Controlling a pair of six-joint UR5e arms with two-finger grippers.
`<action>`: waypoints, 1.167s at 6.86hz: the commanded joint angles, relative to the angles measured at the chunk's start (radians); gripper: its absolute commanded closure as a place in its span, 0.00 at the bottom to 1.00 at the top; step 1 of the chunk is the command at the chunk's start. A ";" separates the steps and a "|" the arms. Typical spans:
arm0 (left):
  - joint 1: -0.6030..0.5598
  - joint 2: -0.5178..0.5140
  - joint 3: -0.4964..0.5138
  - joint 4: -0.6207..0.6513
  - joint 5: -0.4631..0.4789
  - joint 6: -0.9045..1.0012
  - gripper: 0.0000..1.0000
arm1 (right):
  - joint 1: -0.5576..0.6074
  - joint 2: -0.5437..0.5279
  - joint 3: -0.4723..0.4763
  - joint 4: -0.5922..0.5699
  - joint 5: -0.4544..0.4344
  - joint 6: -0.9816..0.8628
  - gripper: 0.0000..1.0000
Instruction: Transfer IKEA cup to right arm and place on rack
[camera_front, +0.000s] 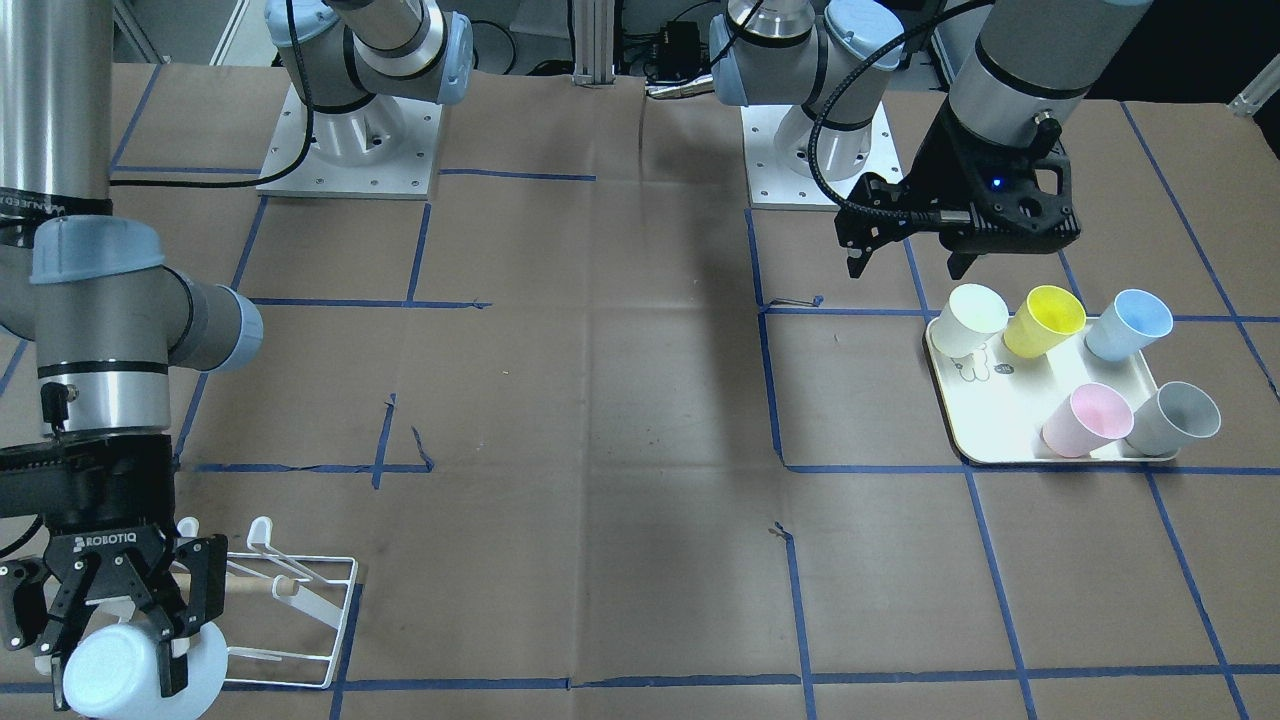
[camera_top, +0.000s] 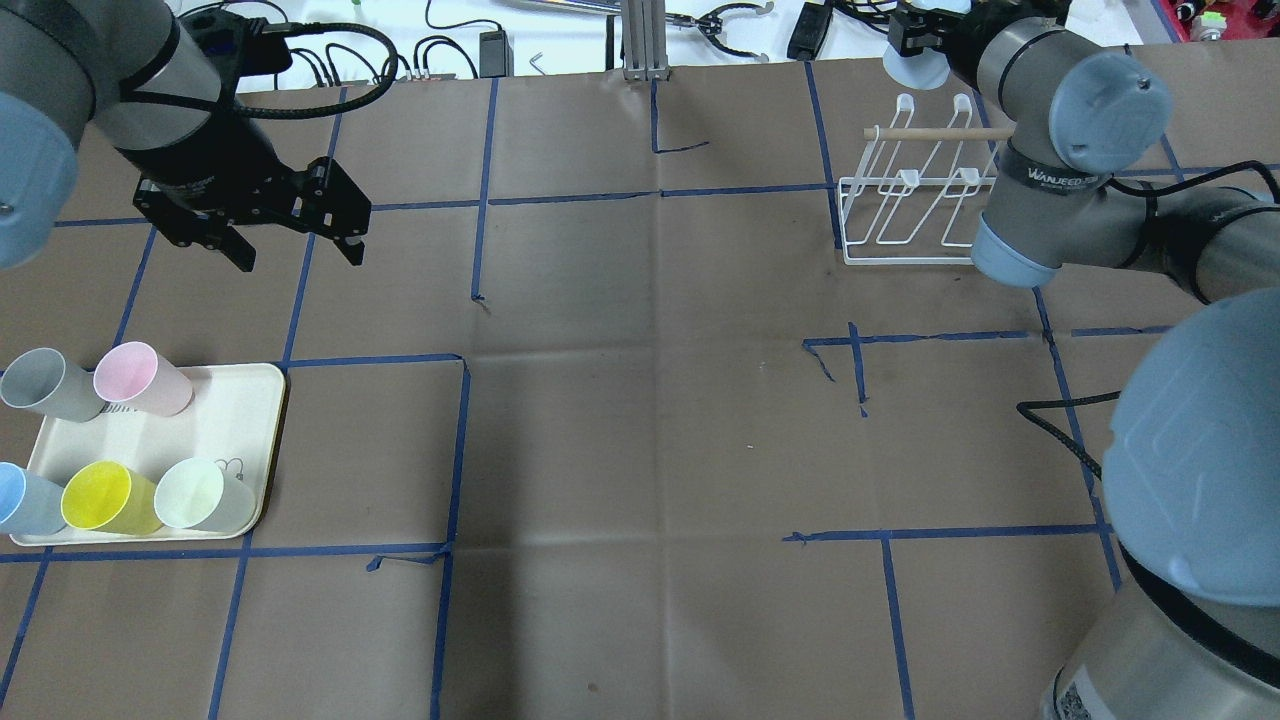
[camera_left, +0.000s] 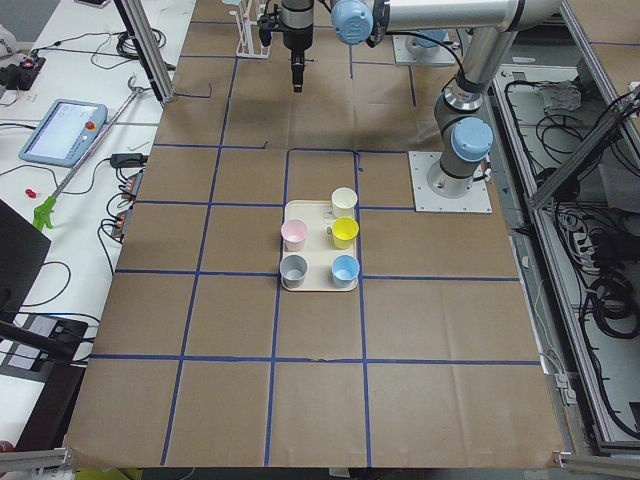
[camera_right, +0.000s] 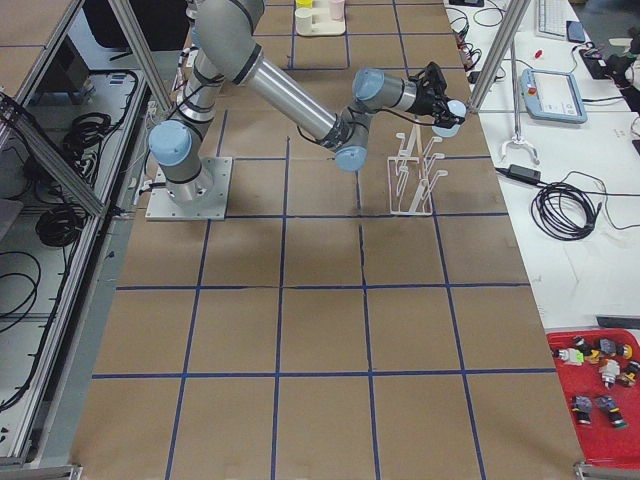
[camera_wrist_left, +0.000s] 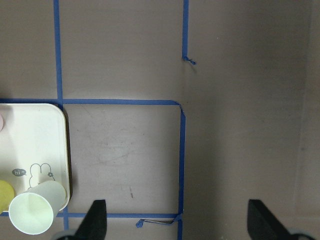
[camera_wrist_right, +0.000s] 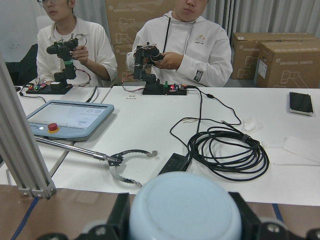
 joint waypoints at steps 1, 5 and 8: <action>0.118 0.073 -0.094 -0.001 0.014 0.145 0.00 | -0.001 0.033 0.000 -0.001 -0.002 -0.001 0.96; 0.468 0.177 -0.346 0.153 0.012 0.528 0.01 | 0.007 0.022 0.084 -0.001 -0.022 0.001 0.95; 0.496 0.145 -0.504 0.363 0.009 0.549 0.02 | 0.007 0.018 0.080 -0.004 -0.028 0.006 0.09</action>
